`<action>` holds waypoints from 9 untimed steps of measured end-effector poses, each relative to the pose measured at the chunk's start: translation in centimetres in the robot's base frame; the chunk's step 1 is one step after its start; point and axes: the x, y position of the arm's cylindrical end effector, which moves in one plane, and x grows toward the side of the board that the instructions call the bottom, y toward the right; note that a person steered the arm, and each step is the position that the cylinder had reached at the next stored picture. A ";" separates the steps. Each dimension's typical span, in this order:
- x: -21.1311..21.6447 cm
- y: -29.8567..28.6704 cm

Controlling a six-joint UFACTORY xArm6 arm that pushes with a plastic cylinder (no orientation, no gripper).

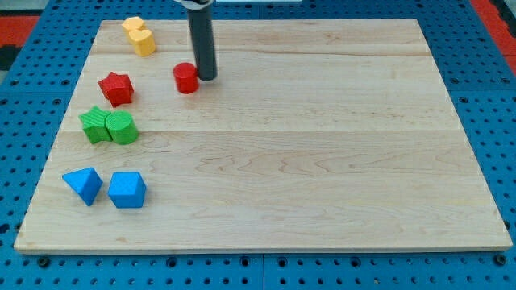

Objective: Point your arm parallel to green circle

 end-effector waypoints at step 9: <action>2.3 -0.5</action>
